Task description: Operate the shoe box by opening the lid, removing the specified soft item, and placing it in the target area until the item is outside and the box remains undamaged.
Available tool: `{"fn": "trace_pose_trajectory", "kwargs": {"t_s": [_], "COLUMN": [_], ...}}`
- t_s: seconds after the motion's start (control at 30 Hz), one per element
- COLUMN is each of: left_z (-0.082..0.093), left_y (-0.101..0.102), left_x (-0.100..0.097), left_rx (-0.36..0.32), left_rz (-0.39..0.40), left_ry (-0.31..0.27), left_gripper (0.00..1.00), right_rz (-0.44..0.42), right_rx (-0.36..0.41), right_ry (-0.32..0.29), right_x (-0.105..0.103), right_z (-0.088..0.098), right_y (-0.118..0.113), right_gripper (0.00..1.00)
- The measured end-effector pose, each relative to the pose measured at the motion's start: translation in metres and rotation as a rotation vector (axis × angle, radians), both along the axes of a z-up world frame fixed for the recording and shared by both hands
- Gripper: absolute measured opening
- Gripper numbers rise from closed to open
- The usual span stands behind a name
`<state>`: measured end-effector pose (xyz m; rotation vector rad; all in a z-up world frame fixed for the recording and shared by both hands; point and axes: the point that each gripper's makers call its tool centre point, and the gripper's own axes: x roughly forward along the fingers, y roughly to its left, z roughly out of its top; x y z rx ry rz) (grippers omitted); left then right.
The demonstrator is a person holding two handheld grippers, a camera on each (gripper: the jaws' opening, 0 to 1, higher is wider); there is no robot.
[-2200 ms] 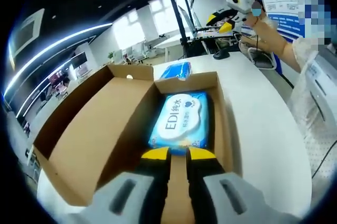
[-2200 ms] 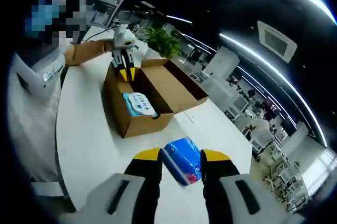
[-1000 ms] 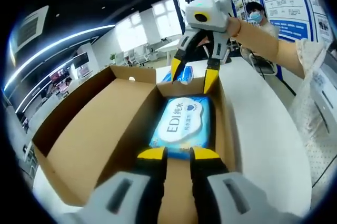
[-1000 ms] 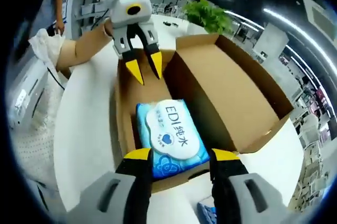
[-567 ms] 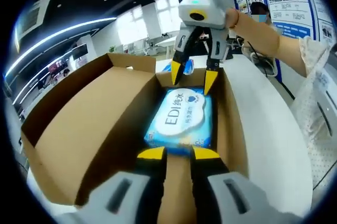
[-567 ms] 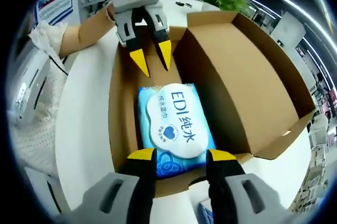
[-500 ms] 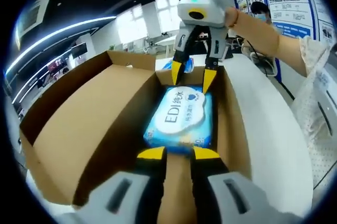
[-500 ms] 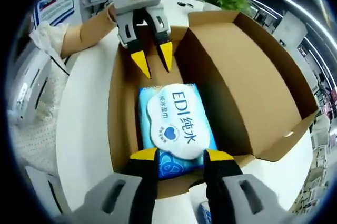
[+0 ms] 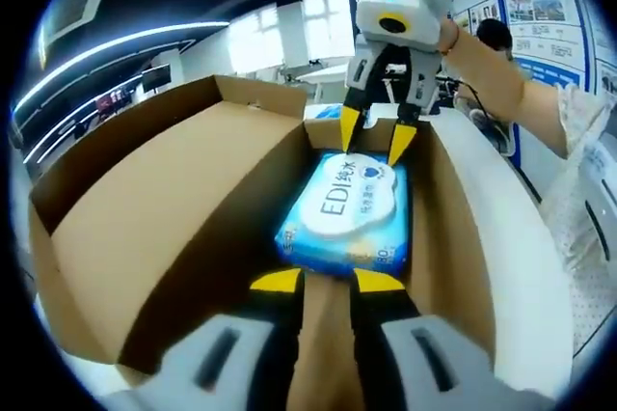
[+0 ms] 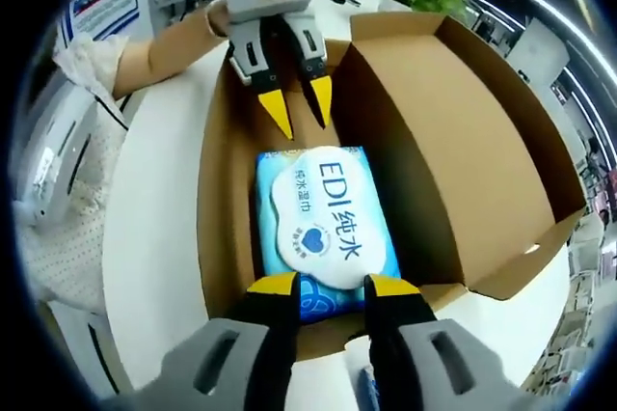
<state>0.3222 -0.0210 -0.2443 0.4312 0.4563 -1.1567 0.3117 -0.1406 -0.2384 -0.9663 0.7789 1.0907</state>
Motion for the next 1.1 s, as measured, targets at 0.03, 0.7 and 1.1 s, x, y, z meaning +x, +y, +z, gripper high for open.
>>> {"fn": "trace_pose_trajectory", "kwargs": {"t_s": [0.03, 0.7, 1.1], "left_z": [0.000, -0.010, -0.011], "left_y": [0.000, 0.003, 0.005], "left_x": [0.000, 0.001, 0.003], "left_rx": [0.000, 0.039, 0.047], "left_rz": [0.001, 0.002, -0.006], "left_ry": [0.001, 0.007, 0.002], "left_gripper": [0.19, 0.19, 0.19], "right_rz": [-0.006, 0.018, 0.019], "right_rx": [-0.006, -0.003, 0.071], "right_ry": [0.003, 0.161, 0.155], "right_x": [0.000, 0.010, 0.011], "right_z": [0.000, -0.005, -0.005], "right_y": [0.000, 0.002, 0.015], "right_gripper": [0.25, 0.34, 0.34]}}
